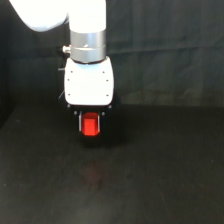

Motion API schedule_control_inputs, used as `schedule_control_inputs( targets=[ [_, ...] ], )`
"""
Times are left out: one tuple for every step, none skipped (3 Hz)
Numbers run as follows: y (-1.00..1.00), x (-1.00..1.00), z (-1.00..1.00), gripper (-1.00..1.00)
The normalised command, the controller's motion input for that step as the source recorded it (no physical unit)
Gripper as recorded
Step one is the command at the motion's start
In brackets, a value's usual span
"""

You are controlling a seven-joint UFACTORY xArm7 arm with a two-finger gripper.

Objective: Pick up the red object from the table

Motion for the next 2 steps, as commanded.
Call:
schedule_control_inputs(
  targets=[
    [-0.38, 0.25, 0.99, -0.87],
    [-0.18, 0.32, 1.00, -1.00]
  ],
)
